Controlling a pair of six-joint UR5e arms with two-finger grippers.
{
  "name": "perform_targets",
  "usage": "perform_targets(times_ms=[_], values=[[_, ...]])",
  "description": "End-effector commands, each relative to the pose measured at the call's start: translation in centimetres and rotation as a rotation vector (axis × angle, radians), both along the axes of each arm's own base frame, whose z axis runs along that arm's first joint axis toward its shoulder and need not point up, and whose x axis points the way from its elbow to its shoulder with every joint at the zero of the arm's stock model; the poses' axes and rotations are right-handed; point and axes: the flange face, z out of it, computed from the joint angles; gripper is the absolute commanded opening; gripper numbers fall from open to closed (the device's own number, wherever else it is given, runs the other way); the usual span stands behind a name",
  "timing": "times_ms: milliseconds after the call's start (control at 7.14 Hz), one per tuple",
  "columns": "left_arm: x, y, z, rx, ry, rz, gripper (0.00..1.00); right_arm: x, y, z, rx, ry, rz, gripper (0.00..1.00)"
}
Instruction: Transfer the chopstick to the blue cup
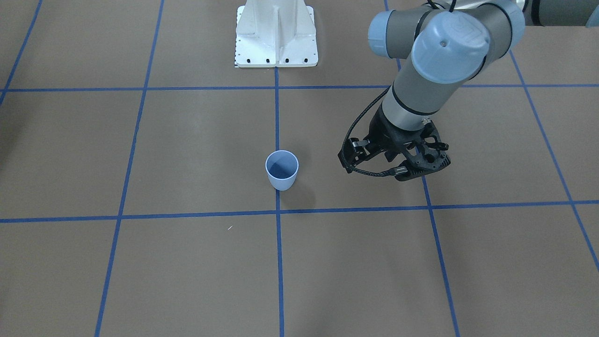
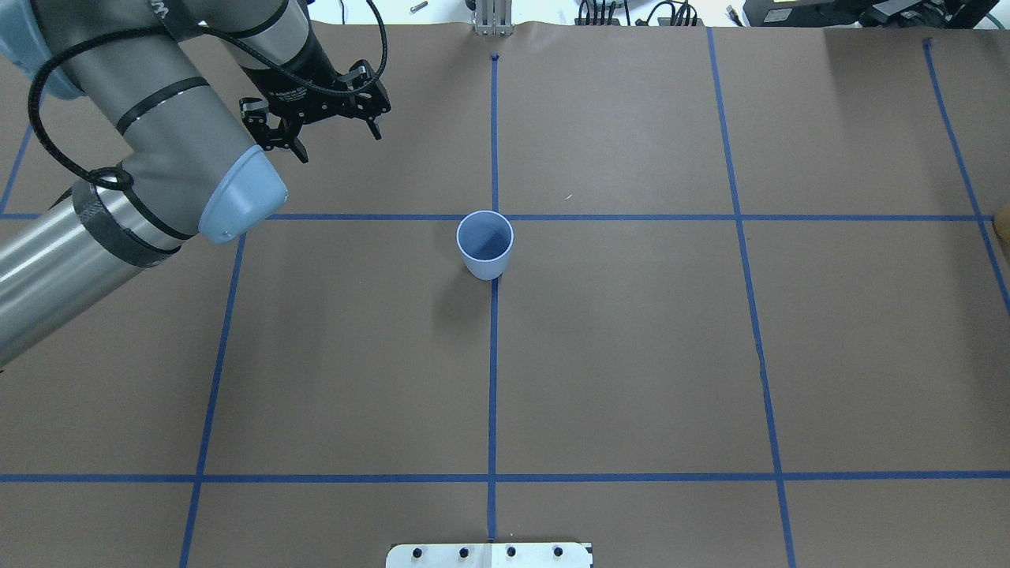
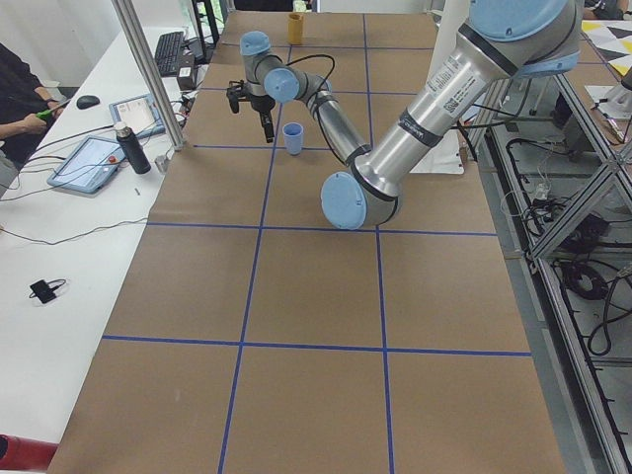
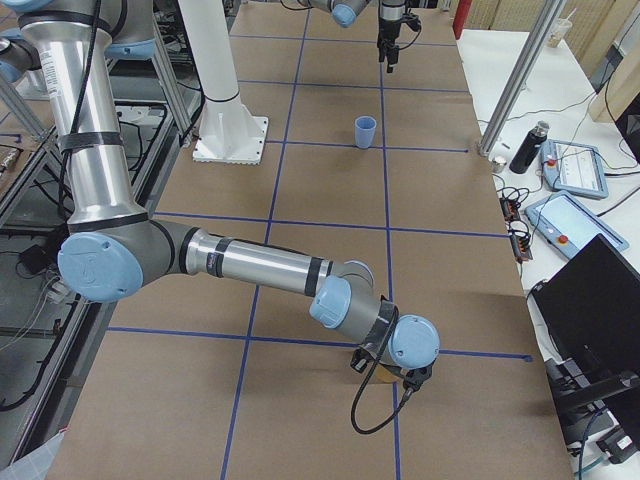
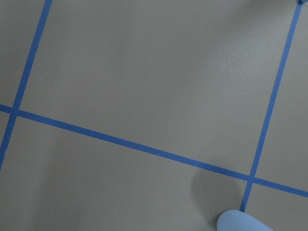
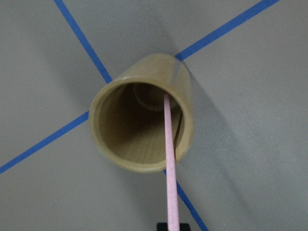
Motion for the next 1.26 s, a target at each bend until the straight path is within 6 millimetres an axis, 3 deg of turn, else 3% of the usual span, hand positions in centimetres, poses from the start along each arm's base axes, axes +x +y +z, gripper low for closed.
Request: perform_targets(times_ms=[0,280,700,840,1120], values=[[-0.3,0.1,-0.3,0.002,0.003,-0.002,0.98,0.0,0.7,0.5,-0.010,0.004,-0.002,0.00],[-0.4,0.2,-0.5,0.005,0.005,-0.002,0.98,0.7,3.3,0.3,-0.001,0.008,0.015,0.00],[-0.5,0.4,-0.8,0.009,0.012,0.001,0.98,4.1,4.4,-3.0,-0.062,0.005,0.080,0.00],[-0.6,0.5,-0.9,0.011,0.014,0.001,0.98,4.2,4.3,-5.4,-0.065,0.004,0.082,0.00],[-0.8,0.7,-0.9,0.000,0.009,0.001,0.98,4.6,5.3,-13.3,-0.044,0.037,0.078,0.00]])
